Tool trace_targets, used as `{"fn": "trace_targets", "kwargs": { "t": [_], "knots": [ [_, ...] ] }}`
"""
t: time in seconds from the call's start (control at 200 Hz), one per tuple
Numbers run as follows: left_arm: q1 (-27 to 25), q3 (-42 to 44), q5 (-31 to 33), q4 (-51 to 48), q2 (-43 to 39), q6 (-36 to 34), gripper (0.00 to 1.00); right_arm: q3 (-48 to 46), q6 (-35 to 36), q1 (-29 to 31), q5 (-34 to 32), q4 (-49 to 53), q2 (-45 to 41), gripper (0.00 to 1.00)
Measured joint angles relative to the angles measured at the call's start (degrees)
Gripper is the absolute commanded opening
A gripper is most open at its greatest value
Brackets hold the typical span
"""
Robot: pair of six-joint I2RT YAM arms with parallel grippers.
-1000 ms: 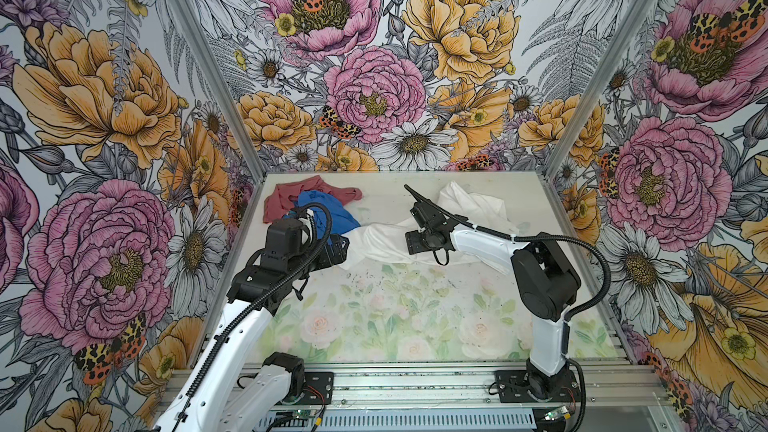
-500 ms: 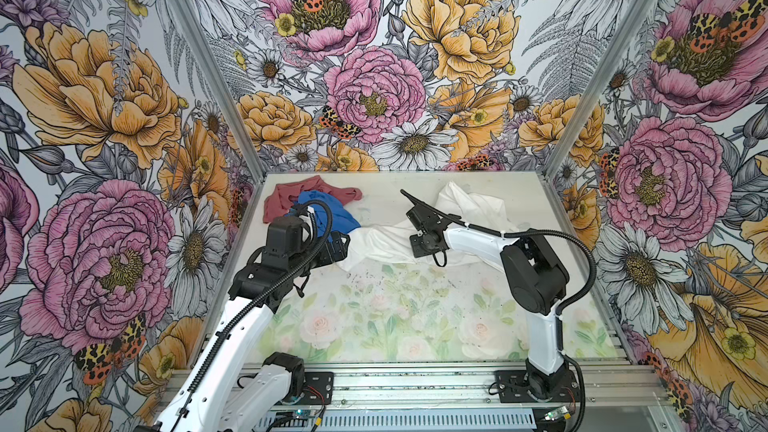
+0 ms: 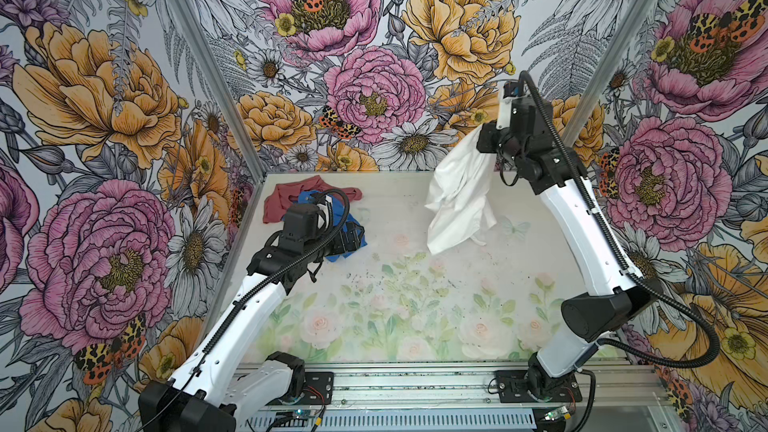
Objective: Pick out a specific cloth from the pile
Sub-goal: 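Lift the white cloth with the right gripper and carry it toward the far corner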
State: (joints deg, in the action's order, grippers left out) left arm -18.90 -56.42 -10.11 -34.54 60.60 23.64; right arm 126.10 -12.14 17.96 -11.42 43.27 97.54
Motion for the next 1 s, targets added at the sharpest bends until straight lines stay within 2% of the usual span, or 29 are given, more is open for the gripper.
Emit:
{"fn": "trace_targets", "kwargs": {
  "t": [0.165, 0.315, 0.651, 0.856, 1.001],
  "knots": [
    [-0.7, 0.07, 0.02, 1.9, 0.24, 0.0, 0.99, 22.86, 5.16, -1.88, -3.26, 1.46, 5.6, 0.0],
    [-0.74, 0.42, 0.15, 3.08, 0.13, 0.0, 0.99, 32.72, 7.19, -4.13, -3.5, 1.6, 10.45, 0.0],
    [-0.74, 1.49, 0.2, 3.45, -0.63, 0.0, 0.99, 29.4, 13.73, -7.67, -9.86, 5.68, 15.45, 0.0],
    [-0.74, 1.68, 0.2, 4.26, -0.48, 0.0, 0.99, 28.17, 14.16, -9.99, -10.47, 6.19, 16.65, 0.0],
    [-0.74, 2.47, 0.2, 4.61, -0.37, 0.02, 0.99, 25.88, 13.99, -8.26, -10.45, 5.7, 17.46, 0.0]
  ]
}}
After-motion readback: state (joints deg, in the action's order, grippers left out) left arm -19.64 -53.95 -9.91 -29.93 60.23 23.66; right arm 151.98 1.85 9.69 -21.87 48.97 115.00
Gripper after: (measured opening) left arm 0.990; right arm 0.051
